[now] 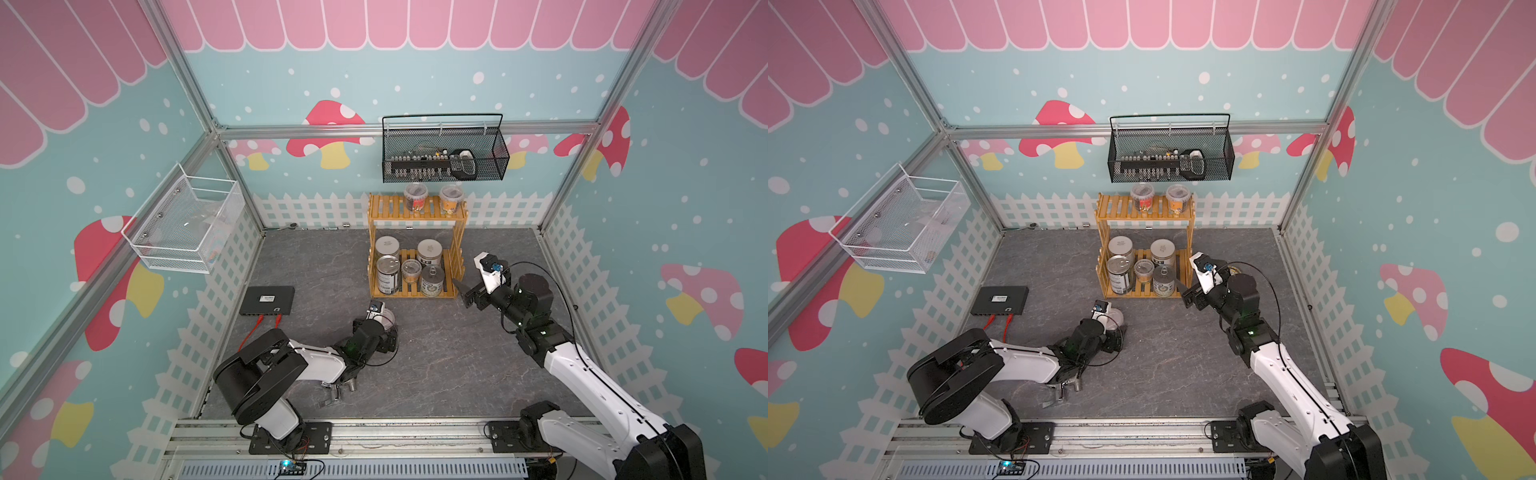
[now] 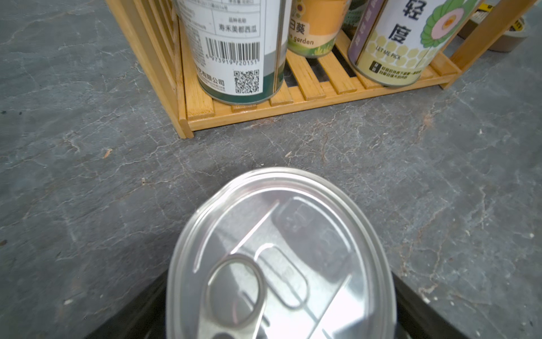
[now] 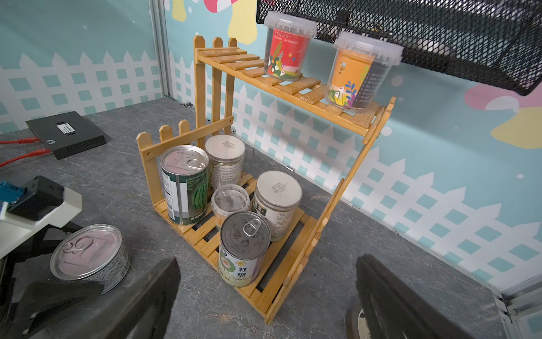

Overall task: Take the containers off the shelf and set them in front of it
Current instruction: 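Place the container at the center of the board, then pick up a container from the shelf.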

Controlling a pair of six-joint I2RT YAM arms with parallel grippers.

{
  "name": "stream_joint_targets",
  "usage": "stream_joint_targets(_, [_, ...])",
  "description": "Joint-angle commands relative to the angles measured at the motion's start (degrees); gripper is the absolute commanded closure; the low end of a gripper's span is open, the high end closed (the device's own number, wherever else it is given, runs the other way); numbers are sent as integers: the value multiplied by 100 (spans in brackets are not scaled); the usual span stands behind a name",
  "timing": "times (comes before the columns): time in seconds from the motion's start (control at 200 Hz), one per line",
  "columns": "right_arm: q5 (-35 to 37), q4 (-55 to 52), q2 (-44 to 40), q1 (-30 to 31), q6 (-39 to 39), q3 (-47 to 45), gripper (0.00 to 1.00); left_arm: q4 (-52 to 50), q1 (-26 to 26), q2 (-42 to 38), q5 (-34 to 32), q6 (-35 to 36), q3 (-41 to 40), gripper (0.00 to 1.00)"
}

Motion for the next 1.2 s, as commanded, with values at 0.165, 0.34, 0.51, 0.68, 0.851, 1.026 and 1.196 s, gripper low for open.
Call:
stream_joint_targets(0.165, [-333, 0, -76, -29, 24, 78, 1, -802, -21, -632, 55, 134, 394, 1])
stream_joint_targets(0.34, [-474, 5, -59, -64, 80, 213, 1, -1524, -12, -1229, 159, 291, 711, 1])
stream_joint_targets(0.51, [-616, 1, -59, -90, 144, 352, 1, -2221, 94, -1718, 353, 662, 1252, 1])
stream_joint_targets(0.68, [-632, 8, -67, -124, 196, 460, 2, -2524, 547, -2030, 988, 1135, 1958, 1])
stream_joint_targets(0.851, [-690, -18, -58, -152, 276, 565, 1, -2625, 1045, -1846, 1775, 1672, 2929, 1])
stream_joint_targets(1.026, [-731, -102, -26, -187, 332, 808, 1, -2731, 1393, -1158, 2226, 2085, 4152, 1])
stream_joint_targets(1.196, [-794, -157, 42, -315, 328, 1101, 1, -2909, 1560, -265, 2604, 2257, 5390, 1])
